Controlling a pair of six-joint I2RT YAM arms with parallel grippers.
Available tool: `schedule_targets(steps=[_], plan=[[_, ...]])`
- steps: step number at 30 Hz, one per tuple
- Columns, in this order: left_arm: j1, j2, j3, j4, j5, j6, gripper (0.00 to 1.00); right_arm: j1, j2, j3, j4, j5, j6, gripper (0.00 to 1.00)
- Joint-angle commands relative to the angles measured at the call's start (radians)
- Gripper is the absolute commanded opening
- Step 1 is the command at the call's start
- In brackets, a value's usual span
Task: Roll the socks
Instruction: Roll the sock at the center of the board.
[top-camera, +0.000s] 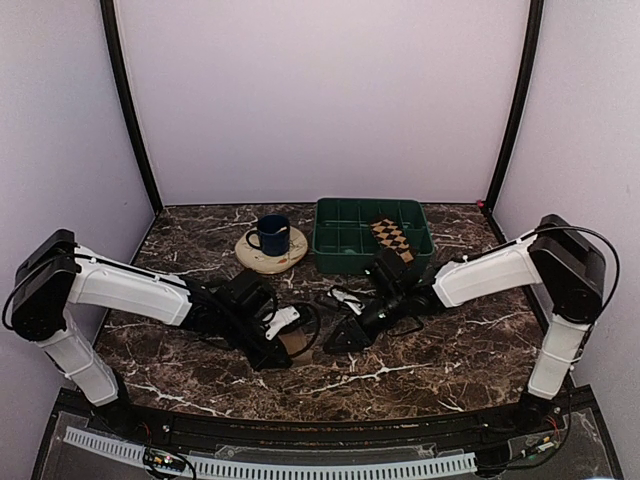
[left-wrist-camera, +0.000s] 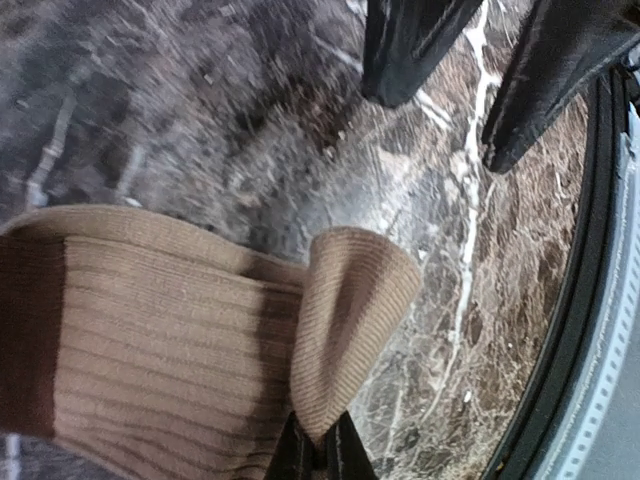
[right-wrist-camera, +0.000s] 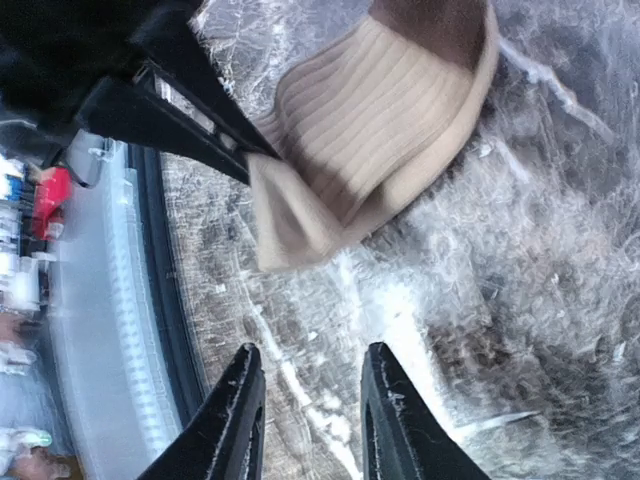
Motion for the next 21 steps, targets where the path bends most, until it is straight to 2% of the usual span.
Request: schedule_targets(steps=[1,9,21], plan=[[0.028,0.071,0.053,-0.119,0.201,0.007,0.00,0.091,-0.077,-0.039,0.076,0.320,-0.145,0.30],[0.067,0.100,0.050,-0.135,0.291,0.000,0.00,0.259,-0.135,-0.065,0.079,0.594,-0.316,0.34],[0.121,0.156,0.059,-0.157,0.410,0.006,0.00,0.403,-0.117,-0.034,0.076,0.751,-0.475,0.40]])
